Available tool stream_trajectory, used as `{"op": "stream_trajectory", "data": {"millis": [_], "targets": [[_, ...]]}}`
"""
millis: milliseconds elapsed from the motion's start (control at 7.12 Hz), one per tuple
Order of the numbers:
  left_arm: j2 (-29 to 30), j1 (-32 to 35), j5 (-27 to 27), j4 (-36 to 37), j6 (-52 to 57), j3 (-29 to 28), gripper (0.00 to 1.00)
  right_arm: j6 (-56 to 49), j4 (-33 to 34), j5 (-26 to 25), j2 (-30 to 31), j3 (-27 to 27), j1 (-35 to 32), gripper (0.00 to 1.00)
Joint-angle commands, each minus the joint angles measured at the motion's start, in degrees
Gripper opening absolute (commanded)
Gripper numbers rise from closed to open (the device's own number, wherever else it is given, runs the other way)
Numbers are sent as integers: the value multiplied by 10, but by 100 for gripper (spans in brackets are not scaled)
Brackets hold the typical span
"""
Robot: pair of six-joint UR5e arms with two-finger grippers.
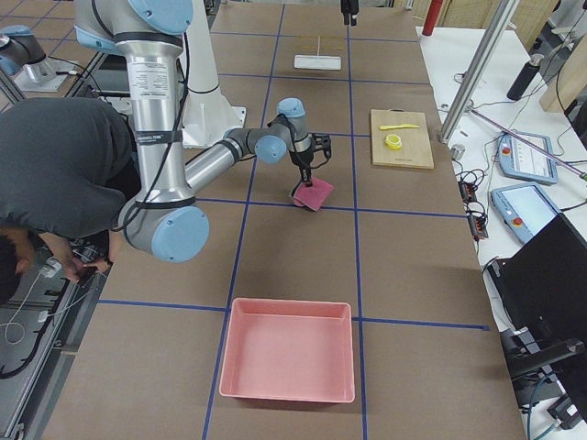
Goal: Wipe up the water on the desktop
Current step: 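Drag the pink cloth across the table surface with the right gripper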
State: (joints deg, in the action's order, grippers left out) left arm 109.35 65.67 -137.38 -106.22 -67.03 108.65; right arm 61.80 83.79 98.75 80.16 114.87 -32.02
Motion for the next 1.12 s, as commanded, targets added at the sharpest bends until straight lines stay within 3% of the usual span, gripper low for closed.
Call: {"op": "stream_trajectory", "data": {"millis": [0,281,421,562,983], "targets": [[-70,62,-4,4,200,-15,97,96,103,-38,-120,-6,96,0],[-124,135,-3,6,398,-50,97,157,102,-52,-178,-27,148,0],[-130,151,-3,7,436,-63,97,154,102,-54,-170,-32,147,0],[-130,154,1,6,451,-77,97,130,98,-42,-130,-21,104,0],[-135,168,-3,6,455,-97,97,-114,99,23,70,56,-46,0]]}}
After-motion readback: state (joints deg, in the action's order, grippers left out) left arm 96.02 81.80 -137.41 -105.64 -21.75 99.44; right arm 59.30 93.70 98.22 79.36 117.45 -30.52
